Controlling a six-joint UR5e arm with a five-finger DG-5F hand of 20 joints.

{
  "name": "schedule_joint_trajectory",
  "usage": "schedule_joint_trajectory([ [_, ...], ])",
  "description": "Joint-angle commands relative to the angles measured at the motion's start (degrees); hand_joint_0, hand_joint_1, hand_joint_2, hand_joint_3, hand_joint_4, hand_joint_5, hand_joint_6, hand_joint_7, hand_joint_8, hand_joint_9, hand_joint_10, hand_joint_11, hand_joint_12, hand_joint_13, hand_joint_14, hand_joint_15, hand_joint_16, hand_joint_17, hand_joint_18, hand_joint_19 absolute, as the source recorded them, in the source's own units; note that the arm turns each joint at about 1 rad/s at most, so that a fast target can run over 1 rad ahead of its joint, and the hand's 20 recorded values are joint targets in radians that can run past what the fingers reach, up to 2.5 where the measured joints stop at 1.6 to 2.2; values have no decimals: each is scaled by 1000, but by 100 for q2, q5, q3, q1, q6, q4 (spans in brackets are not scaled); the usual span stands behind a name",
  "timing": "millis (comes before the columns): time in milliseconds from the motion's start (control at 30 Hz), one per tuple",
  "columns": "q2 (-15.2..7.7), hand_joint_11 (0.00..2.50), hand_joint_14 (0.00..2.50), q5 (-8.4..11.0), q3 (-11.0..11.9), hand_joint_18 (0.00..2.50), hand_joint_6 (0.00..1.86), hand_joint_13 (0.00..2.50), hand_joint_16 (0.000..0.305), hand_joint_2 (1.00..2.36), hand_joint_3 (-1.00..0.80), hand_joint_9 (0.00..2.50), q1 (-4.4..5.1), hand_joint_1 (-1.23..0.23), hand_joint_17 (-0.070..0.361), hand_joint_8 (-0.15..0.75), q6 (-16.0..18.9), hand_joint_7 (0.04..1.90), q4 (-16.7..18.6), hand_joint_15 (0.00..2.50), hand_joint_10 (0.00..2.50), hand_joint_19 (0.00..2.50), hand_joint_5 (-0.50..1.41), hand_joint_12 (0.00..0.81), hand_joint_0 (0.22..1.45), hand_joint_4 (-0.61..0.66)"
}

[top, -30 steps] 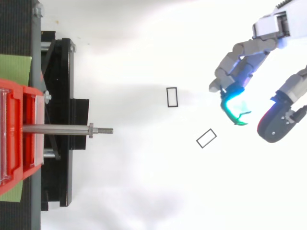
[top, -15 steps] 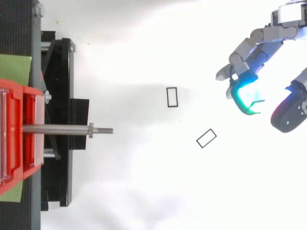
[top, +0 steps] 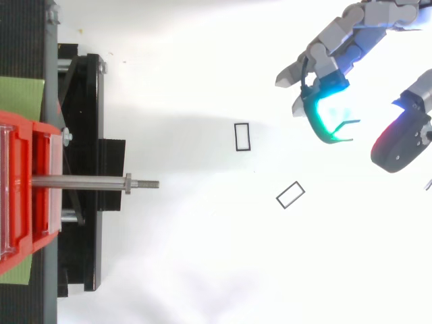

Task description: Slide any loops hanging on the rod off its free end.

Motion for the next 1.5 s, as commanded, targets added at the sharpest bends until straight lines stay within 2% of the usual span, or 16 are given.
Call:
schedule_joint_trajectory([
  [0, 0, 124, 0, 1, 0, 349, 849, 479, 41, 1008, -417, 788, 0, -683, 91, 239, 0, 1333, 20, 0, 6, 0, -202, 250, 614, 70],
  [133, 0, 46, 0, 1, 0, 346, 849, 478, 40, 1006, -426, 810, 0, -681, 91, 222, 0, 1327, 20, 0, 1, 0, -203, 248, 616, 72],
  [233, 0, 118, 0, 1, 0, 343, 849, 472, 40, 1007, -426, 790, 0, -679, 90, 250, 0, 1323, 20, 0, 4, 0, -204, 247, 616, 68],
  [300, 0, 0, 0, 1, 0, 347, 849, 481, 40, 1006, -428, 797, 0, -679, 90, 219, 0, 1331, 20, 0, 0, 0, -204, 245, 616, 69],
  [433, 0, 105, 0, 1, 0, 346, 850, 474, 40, 1006, -430, 783, 0, -676, 90, 247, 0, 1326, 20, 0, 4, 0, -206, 246, 617, 69],
  [500, 0, 0, 0, 1, 0, 345, 850, 475, 40, 1006, -431, 798, 0, -675, 90, 225, 0, 1316, 20, 0, 1, 0, -206, 245, 616, 67],
  [667, 0, 78, 0, 1, 0, 339, 850, 474, 40, 1005, -430, 779, 0, -673, 89, 259, 0, 1318, 20, 0, 3, 0, -206, 247, 614, 76],
  [700, 0, 0, 0, 1, 0, 340, 851, 477, 40, 1006, -431, 788, 0, -674, 89, 238, 0, 1309, 20, 0, 0, 0, -206, 247, 614, 74],
  [833, 0, 64, 0, 1, 0, 336, 850, 477, 40, 1005, -433, 777, 0, -674, 90, 247, 0, 1318, 20, 0, 1, 0, -205, 248, 614, 78],
  [967, 0, 0, 0, 1, 0, 331, 850, 478, 40, 1005, -430, 787, 0, -675, 90, 221, 0, 1303, 20, 0, 0, 0, -205, 247, 613, 76],
  [1067, 0, 73, 0, 1, 0, 309, 851, 471, 39, 1007, -436, 774, 0, -675, 88, 253, 0, 1296, 20, 0, 1, 0, -205, 246, 614, 72],
  [1167, 0, 0, 0, 1, 0, 314, 850, 471, 40, 1006, -440, 786, 0, -673, 89, 205, 0, 1298, 20, 0, 0, 0, -204, 241, 615, 73],
  [1467, 0, 29, 0, 1, 0, 272, 849, 443, 38, 1004, -448, 783, 0, -671, 85, 224, 0, 1294, 20, 0, 0, 0, -205, 236, 618, 67],
])
